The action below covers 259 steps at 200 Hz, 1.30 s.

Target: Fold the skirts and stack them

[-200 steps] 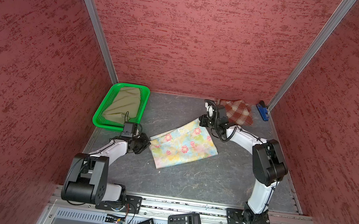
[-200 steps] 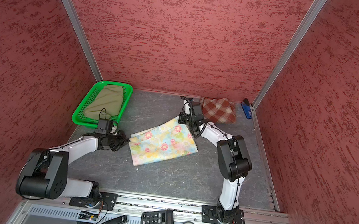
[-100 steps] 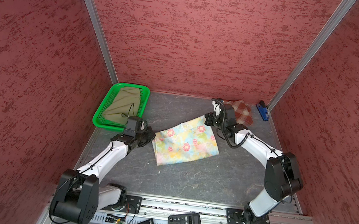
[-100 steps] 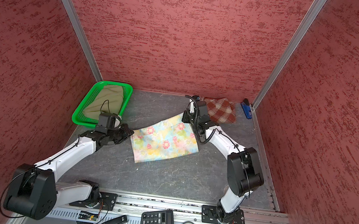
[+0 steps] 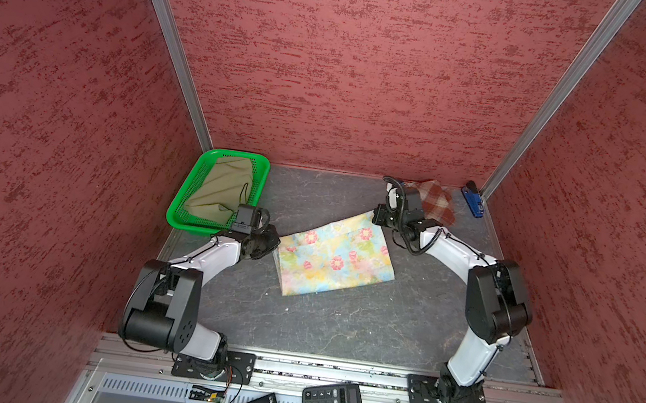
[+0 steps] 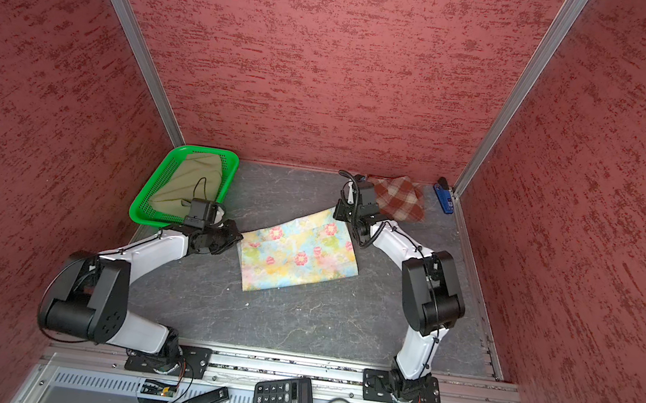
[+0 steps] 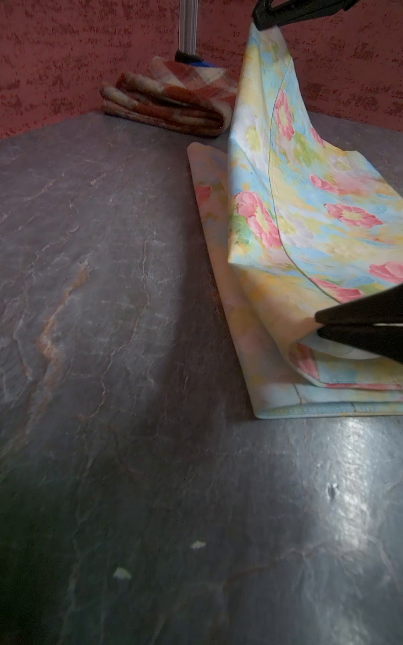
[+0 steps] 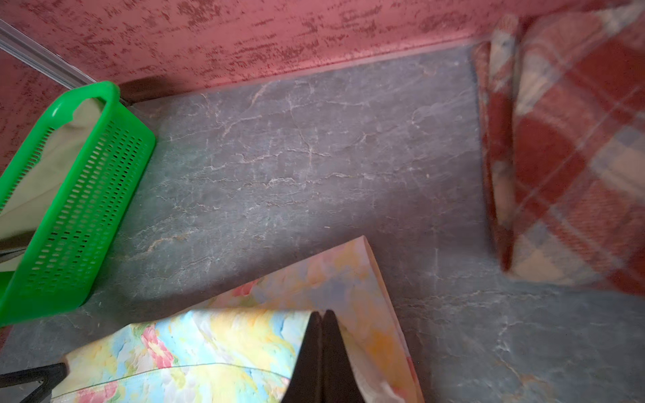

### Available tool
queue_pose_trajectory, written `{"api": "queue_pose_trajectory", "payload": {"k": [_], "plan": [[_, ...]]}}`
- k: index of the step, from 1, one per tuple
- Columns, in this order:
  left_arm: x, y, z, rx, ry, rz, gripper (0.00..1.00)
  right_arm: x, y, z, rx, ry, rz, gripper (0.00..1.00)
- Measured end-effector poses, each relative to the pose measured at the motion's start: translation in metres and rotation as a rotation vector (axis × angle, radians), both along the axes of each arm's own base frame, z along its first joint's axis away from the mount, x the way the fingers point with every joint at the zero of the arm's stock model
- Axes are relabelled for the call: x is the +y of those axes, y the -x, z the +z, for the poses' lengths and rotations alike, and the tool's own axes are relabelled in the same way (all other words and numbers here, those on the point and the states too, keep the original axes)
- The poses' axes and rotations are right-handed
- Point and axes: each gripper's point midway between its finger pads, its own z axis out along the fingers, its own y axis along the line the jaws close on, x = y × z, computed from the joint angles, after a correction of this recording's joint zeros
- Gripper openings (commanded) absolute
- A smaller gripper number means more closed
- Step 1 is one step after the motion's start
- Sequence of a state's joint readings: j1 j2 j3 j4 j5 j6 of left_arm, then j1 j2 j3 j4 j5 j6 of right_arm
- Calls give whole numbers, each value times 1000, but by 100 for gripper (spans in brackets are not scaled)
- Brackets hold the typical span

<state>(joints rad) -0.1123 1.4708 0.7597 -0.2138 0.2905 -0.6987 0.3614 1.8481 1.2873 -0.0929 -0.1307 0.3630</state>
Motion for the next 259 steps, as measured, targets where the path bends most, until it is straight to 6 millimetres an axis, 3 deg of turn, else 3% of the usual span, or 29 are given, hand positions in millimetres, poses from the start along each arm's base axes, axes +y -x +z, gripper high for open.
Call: {"api": "queue_pose_trajectory", "payload": {"k": [31,58,65,80,98,110,123,156,196,222,259], "plan": [[4,-3,0,-11,1,11,0,1,-6,-28,53,7,-6,0],[13,-1,-5,-7,-1,35,0,1,-18,-37,61,5,-13,0],[16,1,-8,0,-3,43,4,1,-22,-37,59,2,-14,0],[20,3,-12,9,-5,53,26,2,-31,-36,50,-8,-14,23],[23,4,-10,6,-14,57,66,4,-42,-27,25,-15,-16,59],[24,5,-6,-3,-19,62,77,4,-49,-15,-1,-18,-15,72],[25,7,4,-25,-29,66,82,5,-55,-2,-33,-24,-13,77],[18,13,40,-129,-80,35,83,0,-41,11,-51,-21,-9,78],[-28,24,60,-202,-154,-146,79,-17,8,8,4,-36,-36,77],[-57,33,52,-189,-182,-251,79,-23,30,-8,65,-37,-52,76],[-83,47,19,-104,-200,-333,79,-17,46,-29,145,-33,-53,74]]}}
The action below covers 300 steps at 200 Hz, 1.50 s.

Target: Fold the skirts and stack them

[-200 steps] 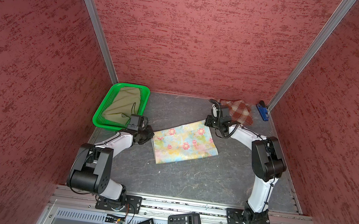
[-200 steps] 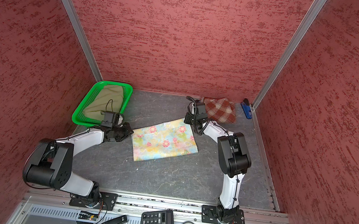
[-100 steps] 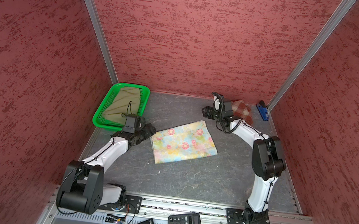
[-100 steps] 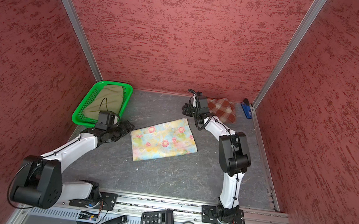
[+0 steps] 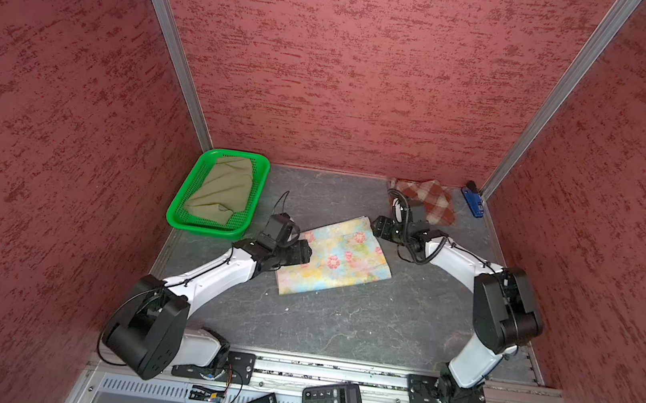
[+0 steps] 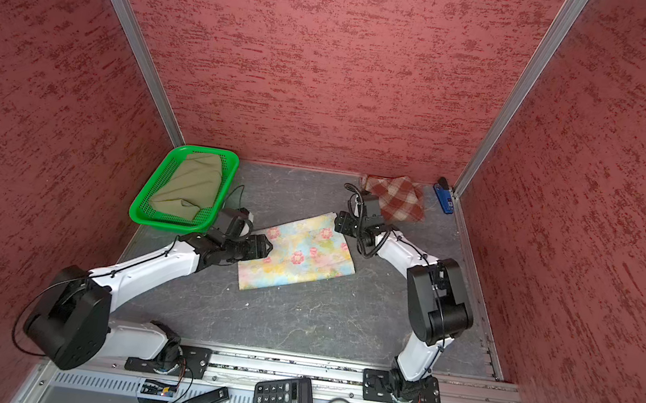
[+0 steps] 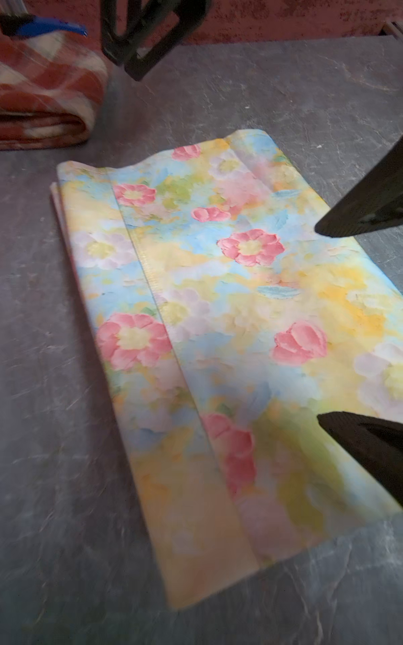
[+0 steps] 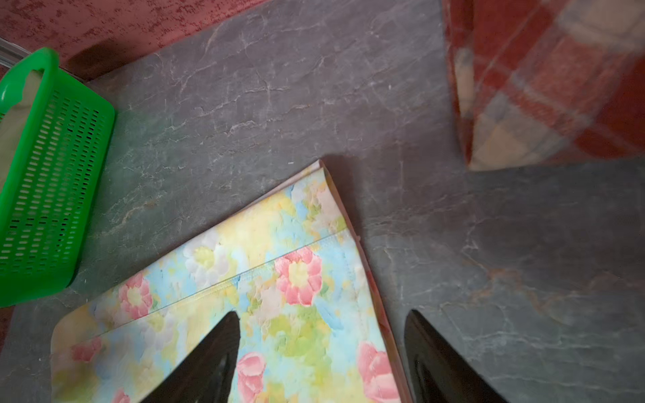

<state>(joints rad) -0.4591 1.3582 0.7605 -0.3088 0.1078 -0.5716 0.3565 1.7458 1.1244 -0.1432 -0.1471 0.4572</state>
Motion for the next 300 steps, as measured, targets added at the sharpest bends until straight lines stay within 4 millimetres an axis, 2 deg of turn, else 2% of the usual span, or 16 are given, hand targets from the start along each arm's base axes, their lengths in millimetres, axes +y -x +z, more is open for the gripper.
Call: {"api": "queue_pose_trajectory", "payload": {"k": [23,47,92,123,157,190,214,232,253,300], "plan": [[0,9,-25,55,1,7,79,12,8,-10,32,4,5,74],[8,21,-51,119,-8,30,79,24,18,-32,91,29,7,74],[10,12,-53,82,44,55,78,24,29,-75,174,121,-18,73],[11,8,-52,58,78,65,79,21,26,-75,160,135,-34,74],[14,14,-45,61,94,63,86,20,26,-74,151,148,-22,75],[21,19,-16,31,135,70,90,21,22,-63,141,172,0,75],[37,17,9,-14,173,111,90,23,12,-43,99,184,15,75],[51,18,15,-24,180,145,90,21,7,-31,67,197,18,75],[63,19,9,-6,179,171,90,13,6,-28,60,212,18,75],[79,28,-36,104,174,204,88,-11,-1,-31,70,241,-1,75]]}}
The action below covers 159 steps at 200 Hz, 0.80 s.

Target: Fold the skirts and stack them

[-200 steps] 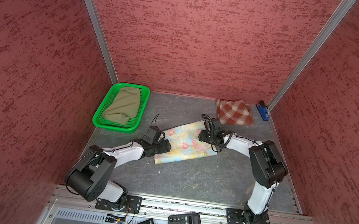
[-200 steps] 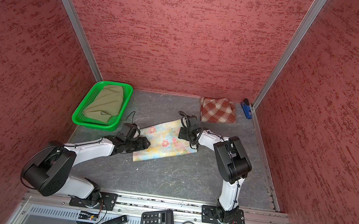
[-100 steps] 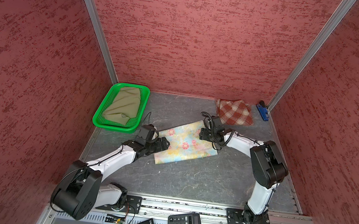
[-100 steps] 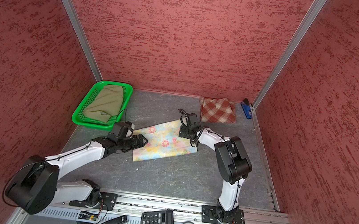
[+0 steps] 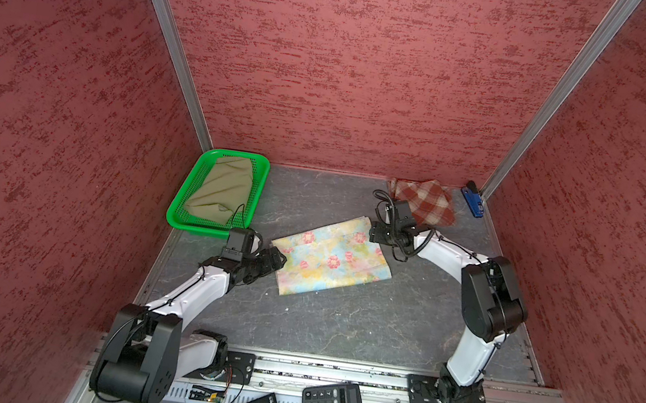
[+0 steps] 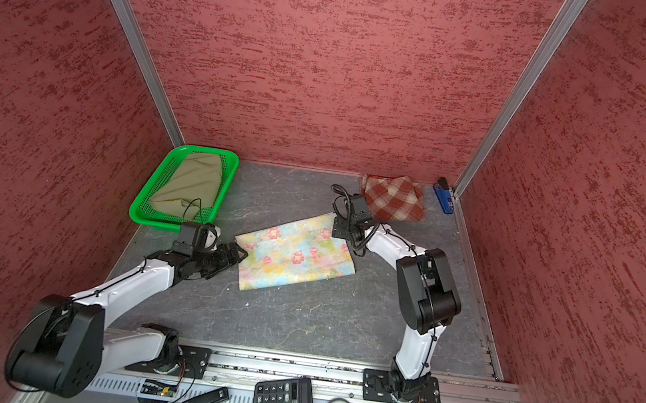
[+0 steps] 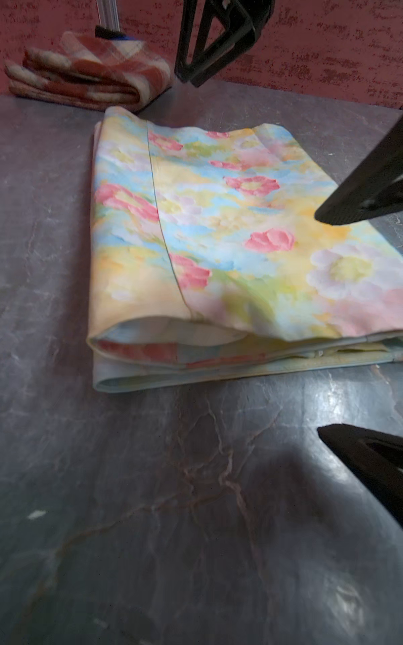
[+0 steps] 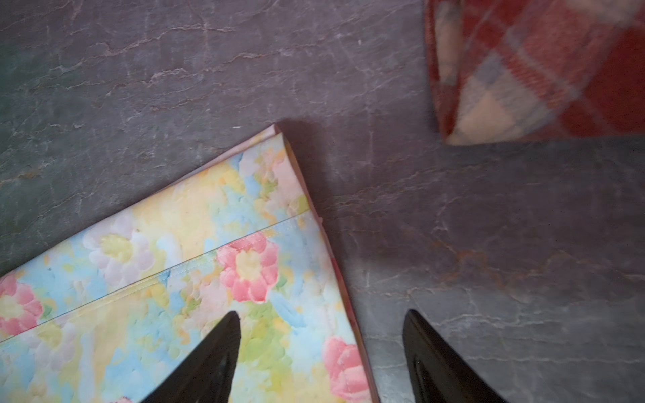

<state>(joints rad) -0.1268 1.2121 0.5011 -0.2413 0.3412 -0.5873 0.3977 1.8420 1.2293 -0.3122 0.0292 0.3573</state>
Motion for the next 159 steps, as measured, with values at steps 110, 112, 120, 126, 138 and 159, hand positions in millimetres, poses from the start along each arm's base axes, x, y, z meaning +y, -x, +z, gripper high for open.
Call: {"api": "queue_pose_trajectory", "payload": {"k": [110,112,120,126,138,159], "plan": [[0,-21,-19,104,-141,11,79,-5,3,-40,62,69,54,66],[0,-21,-19,107,-146,12,79,-5,3,-41,64,69,54,65],[1,-21,-20,119,-164,13,78,-6,4,-48,78,74,58,63],[1,-21,-21,128,-176,15,79,-6,5,-54,88,79,60,61],[1,-21,-23,144,-199,13,78,-4,2,-54,77,77,67,56],[0,-23,-24,158,-226,14,76,-1,0,-55,71,67,78,50]]}}
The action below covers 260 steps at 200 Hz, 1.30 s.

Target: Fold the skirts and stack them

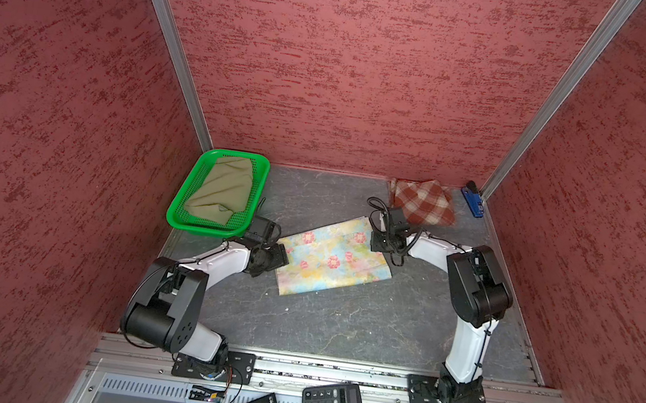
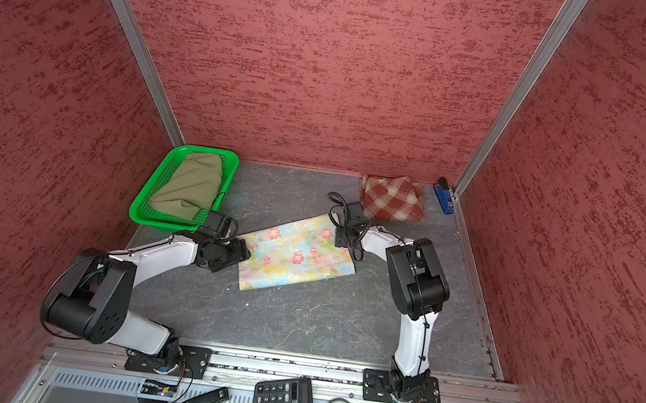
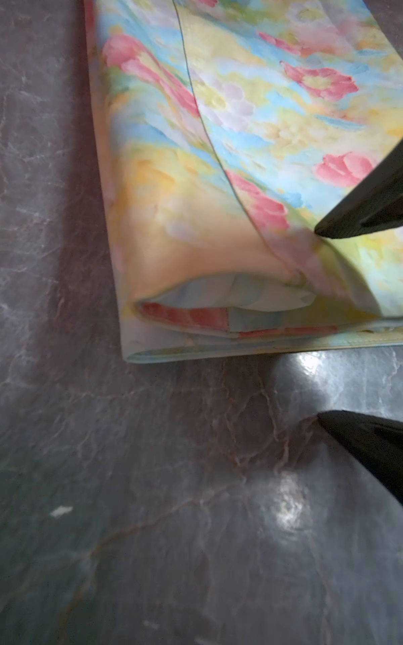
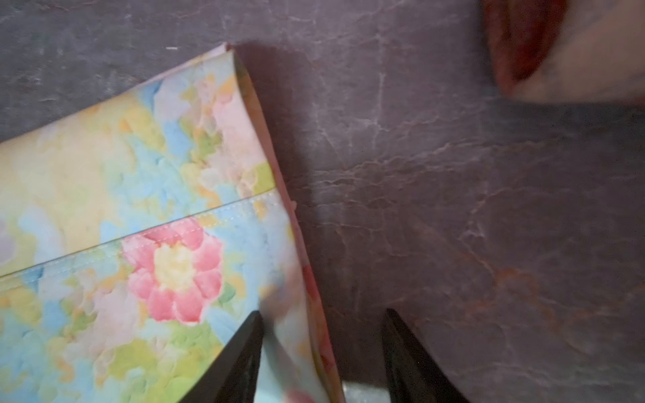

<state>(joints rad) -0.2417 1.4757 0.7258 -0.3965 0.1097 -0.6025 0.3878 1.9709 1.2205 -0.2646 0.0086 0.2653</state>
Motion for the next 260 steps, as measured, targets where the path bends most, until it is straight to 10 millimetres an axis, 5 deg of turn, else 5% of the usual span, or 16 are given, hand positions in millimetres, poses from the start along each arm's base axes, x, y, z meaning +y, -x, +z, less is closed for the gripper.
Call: {"api": "queue_pose_trajectory", "payload": {"k": [79,102,121,153,220,260], "plan": [[-5,-13,-6,39,-60,13,66,10,0,1,4,-56,29,42],[-11,-23,-7,19,-29,25,55,14,1,1,9,-82,37,42],[-18,-32,-8,-4,9,33,43,18,2,2,13,-105,43,42],[-24,-40,-13,-19,80,47,0,22,2,2,15,-139,49,41],[-16,-26,-7,18,49,26,0,25,6,4,11,-172,52,46],[-14,-20,26,7,-24,-58,0,18,23,6,37,-175,37,50]]}}
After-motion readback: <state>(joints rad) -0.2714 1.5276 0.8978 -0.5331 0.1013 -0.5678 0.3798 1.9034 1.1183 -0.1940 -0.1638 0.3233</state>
